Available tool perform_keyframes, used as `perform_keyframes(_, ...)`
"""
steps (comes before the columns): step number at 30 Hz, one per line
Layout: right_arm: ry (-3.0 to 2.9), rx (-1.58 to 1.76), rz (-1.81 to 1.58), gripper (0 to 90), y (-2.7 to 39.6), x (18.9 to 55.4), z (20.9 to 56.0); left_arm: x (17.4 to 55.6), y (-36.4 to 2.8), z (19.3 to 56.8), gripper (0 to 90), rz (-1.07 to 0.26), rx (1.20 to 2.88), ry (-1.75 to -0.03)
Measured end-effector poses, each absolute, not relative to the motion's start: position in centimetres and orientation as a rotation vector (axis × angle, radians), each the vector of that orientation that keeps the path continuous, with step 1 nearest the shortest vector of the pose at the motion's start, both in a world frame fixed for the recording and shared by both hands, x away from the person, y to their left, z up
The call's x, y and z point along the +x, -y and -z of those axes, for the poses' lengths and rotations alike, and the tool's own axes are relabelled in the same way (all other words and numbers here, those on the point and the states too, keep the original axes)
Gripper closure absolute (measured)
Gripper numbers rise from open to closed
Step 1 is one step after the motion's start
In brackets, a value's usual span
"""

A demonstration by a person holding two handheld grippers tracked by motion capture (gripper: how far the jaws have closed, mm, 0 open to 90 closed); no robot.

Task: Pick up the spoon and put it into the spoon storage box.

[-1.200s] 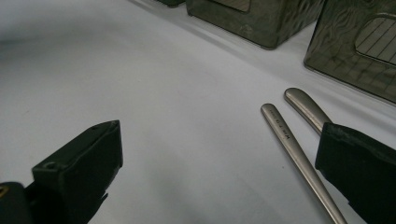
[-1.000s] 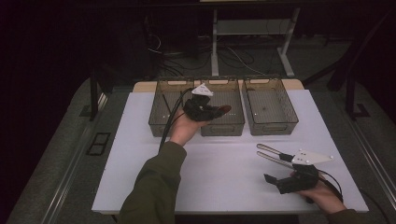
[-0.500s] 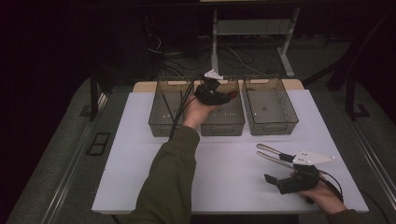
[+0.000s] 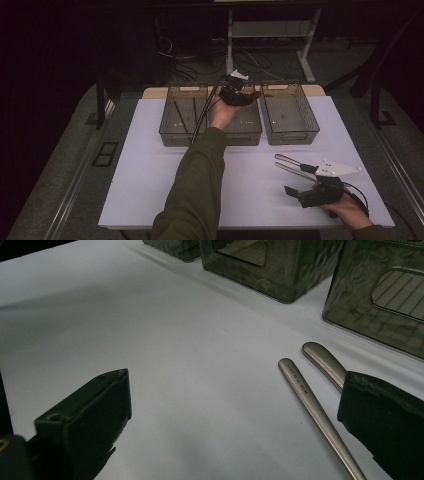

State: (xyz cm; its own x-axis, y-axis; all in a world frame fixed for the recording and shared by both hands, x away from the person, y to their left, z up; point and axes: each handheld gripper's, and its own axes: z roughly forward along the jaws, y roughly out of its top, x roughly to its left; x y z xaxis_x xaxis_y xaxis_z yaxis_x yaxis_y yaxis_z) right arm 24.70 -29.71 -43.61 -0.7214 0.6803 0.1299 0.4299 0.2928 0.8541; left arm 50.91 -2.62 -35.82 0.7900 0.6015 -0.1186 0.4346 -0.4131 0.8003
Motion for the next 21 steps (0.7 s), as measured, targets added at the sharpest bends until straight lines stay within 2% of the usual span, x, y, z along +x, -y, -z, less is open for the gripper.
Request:
perform_keyframes(8, -2.305, 1.015, -1.397, 0.2, 29.8, 24.7, 43.6, 51.2, 3.1, 37.1, 78.7, -0.213, 2.104, -0.808)
perform_keyframes(11, -2.304, 1.017, -1.398, 0.1, 29.8, 24.7, 43.5, 51.2, 3.1, 37.2, 71.7, -0.226, 2.107, -0.821)
perform_keyframes(21, -2.298, 1.018, -1.398, 0.1, 29.8, 24.6, 43.5, 50.7, 2.5, 36.3, 59.4, -0.235, 2.102, -0.812)
